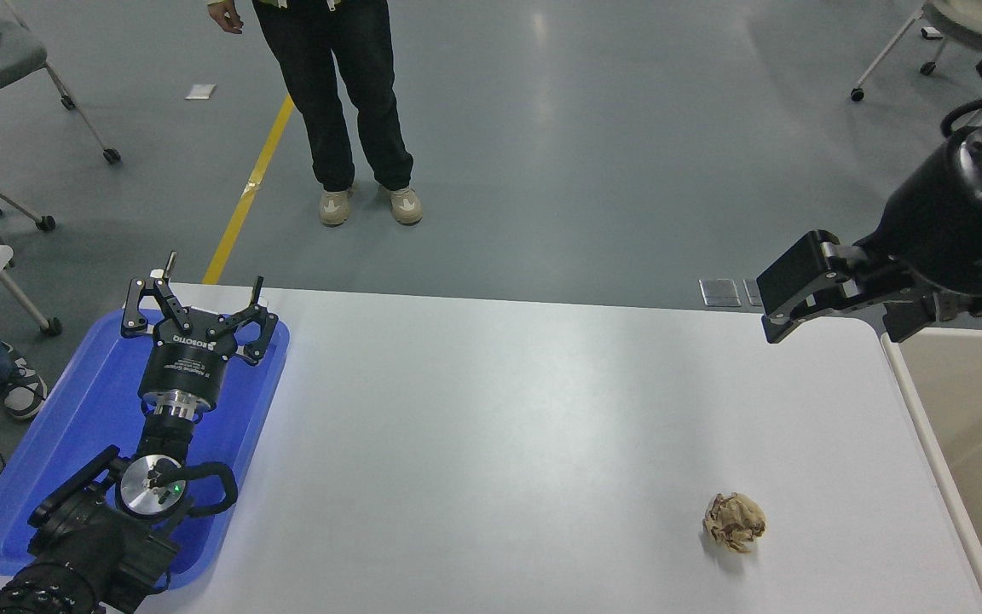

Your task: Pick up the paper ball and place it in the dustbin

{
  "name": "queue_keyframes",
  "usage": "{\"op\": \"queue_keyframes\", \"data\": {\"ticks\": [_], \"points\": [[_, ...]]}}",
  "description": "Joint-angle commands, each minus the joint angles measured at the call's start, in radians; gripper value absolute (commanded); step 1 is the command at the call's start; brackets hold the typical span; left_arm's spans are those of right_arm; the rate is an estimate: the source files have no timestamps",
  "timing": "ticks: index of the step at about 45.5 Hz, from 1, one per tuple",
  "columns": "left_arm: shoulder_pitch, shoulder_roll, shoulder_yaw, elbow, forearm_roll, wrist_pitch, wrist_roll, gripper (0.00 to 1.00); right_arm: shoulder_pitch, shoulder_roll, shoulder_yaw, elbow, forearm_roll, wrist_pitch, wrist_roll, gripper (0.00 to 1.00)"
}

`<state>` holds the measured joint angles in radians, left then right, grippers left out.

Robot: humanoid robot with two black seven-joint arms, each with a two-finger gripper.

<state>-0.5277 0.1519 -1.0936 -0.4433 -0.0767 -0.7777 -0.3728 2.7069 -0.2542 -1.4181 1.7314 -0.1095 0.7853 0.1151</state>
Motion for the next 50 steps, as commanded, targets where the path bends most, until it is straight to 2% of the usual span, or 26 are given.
{"op": "queue_keyframes", "data": {"ticks": [1, 20, 28, 38, 45, 50], "points": [[0.0, 0.0, -0.002, -0.002, 0.0, -0.002, 0.0, 1.0, -0.025, -0.011, 0.004, -0.003, -0.003, 0.0, 0.0, 1.0], [0.0, 0.0, 0.0, 0.0, 0.002, -0.002, 0.0, 1.0, -0.121, -0.106, 0.005, -0.044, -0.05, 0.0, 0.0, 1.0], [0.0, 0.0, 0.0, 0.0, 0.002, 0.0, 0.0, 1.0, -0.252, -0.276, -0.01, -0.075, -0.248, 0.0, 0.0, 1.0], [0.0, 0.0, 0.0, 0.0, 0.002, -0.002, 0.0, 1.0, -0.447, -0.418, 0.027, -0.09, -0.315, -0.089, 0.0, 1.0], [0.0, 0.0, 0.0, 0.0, 0.002, -0.002, 0.0, 1.0, -0.689, -0.517, 0.204, -0.156, -0.453, -0.15, -0.002, 1.0], [-0.002, 0.0, 0.0, 0.0, 0.002, 0.0, 0.0, 1.0, -0.864, -0.527, 0.327, -0.196, -0.506, -0.239, -0.002, 1.0]]}}
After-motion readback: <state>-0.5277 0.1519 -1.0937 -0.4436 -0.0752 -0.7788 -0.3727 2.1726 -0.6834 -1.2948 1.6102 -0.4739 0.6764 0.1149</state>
